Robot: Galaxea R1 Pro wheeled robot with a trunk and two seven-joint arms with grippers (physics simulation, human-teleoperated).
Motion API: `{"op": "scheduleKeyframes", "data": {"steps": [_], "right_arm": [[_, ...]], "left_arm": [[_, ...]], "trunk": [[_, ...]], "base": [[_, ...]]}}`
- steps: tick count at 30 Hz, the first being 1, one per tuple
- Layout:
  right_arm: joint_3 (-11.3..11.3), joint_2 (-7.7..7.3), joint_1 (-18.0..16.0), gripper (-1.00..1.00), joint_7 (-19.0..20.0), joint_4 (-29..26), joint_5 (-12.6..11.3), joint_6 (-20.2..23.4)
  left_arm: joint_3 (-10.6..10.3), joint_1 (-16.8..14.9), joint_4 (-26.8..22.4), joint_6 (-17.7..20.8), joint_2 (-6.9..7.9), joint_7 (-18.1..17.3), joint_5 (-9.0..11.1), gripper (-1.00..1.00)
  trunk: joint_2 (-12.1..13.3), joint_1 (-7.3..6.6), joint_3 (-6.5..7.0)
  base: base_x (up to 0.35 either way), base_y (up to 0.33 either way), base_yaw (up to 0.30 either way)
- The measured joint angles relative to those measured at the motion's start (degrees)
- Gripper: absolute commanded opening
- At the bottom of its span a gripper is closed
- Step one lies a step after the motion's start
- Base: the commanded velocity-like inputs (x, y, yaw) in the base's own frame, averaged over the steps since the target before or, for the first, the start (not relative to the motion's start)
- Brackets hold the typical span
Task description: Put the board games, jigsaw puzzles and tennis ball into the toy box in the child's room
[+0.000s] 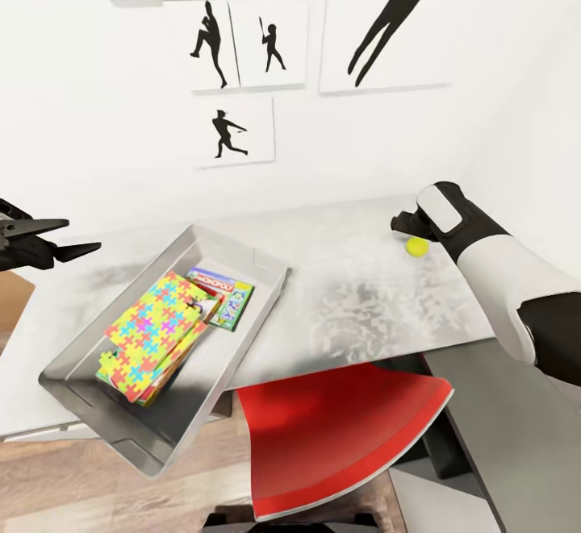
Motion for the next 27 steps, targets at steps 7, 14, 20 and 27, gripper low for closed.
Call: {"op": "scheduleKeyframes", "data": {"steps": [7,14,20,27], "right_arm": [[0.1,-0.02,0.0,1.0,0.0,0.0,0.1,-0.1],[0.0,0.04,0.0,1.0,-0.1,0.0,1.8,-0.2],[0.0,0.06,0.0,1.0,-0.1,0.0,2.4,-0.1],[0.0,0.06,0.0,1.0,-0.1,0.0,2.5,-0.2]], "left_arm": [[0.0,0.0,0.0,0.0,0.0,0.0,-0.2,1.0],[0.0,0.0,0.0,0.0,0.0,0.0,-0.2,1.0],[0.0,0.0,0.0,0.0,0.0,0.0,-0.2,1.0],[0.0,0.0,0.0,0.0,0.0,0.0,-0.2,1.0]], "trunk": [[0.0,0.0,-0.33],[0.0,0.0,-0.37],[0.0,0.0,-0.37],[0.0,-0.01,-0.37]], "base": [[-0.008,0.0,0.0],[-0.026,0.0,0.0],[-0.006,0.0,0.0],[0.0,0.0,0.0]]}}
